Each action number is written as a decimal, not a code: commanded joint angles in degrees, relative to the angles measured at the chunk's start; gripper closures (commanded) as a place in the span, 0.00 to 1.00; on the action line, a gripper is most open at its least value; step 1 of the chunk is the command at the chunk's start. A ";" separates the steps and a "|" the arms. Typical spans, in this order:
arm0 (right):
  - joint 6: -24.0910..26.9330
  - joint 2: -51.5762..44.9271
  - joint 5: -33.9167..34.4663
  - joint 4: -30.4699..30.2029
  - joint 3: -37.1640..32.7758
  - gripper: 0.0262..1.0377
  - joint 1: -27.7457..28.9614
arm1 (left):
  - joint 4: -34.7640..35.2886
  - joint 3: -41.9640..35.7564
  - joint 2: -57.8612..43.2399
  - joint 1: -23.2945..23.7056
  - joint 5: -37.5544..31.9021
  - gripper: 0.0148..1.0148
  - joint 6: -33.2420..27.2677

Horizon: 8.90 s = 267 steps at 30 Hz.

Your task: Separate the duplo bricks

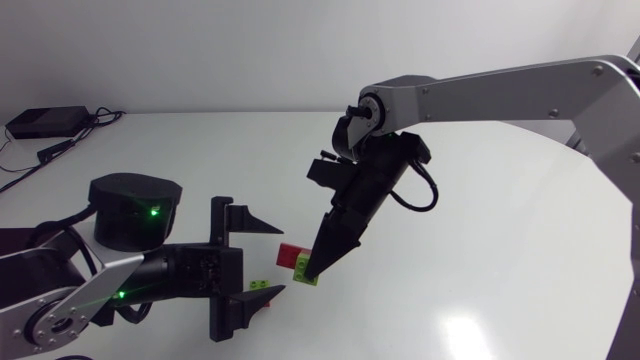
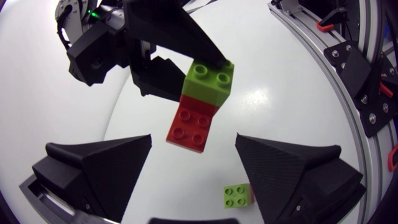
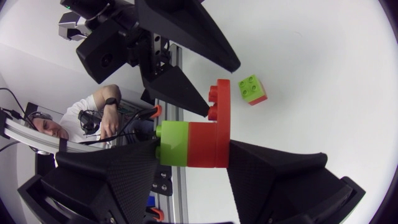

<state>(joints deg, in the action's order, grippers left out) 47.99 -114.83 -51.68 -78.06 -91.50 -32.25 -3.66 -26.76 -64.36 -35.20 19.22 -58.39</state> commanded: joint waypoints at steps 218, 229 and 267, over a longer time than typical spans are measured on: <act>-16.08 35.72 44.83 55.21 37.63 0.72 -13.63 | 11.31 -25.53 -44.89 25.09 7.76 0.60 -5.95; -17.05 30.89 44.47 59.78 37.80 0.72 -13.10 | 13.24 -24.83 -40.94 25.44 7.58 0.04 -5.33; -23.82 32.38 28.65 63.30 40.62 0.72 -11.17 | 32.93 -20.70 -14.74 11.65 18.31 0.06 2.58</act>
<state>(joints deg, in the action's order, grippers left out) 25.96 -83.70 -21.85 -13.43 -49.80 -44.18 28.32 -45.45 -79.96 -23.29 36.23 -56.86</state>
